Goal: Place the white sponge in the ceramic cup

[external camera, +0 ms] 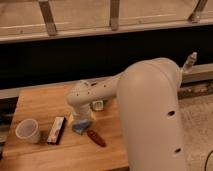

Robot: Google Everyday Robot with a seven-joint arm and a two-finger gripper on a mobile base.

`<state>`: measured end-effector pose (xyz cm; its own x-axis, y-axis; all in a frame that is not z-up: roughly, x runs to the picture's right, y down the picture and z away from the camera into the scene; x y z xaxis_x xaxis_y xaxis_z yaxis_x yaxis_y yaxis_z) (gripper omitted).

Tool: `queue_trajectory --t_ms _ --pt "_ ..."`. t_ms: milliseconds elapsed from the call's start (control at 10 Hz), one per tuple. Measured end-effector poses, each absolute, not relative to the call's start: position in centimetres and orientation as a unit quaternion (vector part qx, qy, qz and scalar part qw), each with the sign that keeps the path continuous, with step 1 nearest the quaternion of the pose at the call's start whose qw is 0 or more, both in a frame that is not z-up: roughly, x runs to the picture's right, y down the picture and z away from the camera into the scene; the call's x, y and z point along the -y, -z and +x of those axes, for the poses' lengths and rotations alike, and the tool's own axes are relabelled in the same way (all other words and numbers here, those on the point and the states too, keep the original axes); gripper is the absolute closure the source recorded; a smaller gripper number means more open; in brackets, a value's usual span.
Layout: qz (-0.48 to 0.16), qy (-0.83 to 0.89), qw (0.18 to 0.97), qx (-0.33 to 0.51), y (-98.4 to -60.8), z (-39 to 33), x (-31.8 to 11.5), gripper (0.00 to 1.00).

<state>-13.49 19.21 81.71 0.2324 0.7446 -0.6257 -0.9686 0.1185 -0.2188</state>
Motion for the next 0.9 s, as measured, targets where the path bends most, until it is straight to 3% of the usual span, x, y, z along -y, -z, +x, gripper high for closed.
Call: queue_trajectory --t_ms 700,800,900 --pt "-0.304 -0.625 0.686 -0.215 -86.2 -12.7 -18.5 0.2" --pt "-0.307 -0.625 0.683 -0.219 -86.6 -12.7 -18.6 0.21" --pt "-0.307 -0.625 0.683 -0.22 -86.9 -12.8 -18.6 0.29"
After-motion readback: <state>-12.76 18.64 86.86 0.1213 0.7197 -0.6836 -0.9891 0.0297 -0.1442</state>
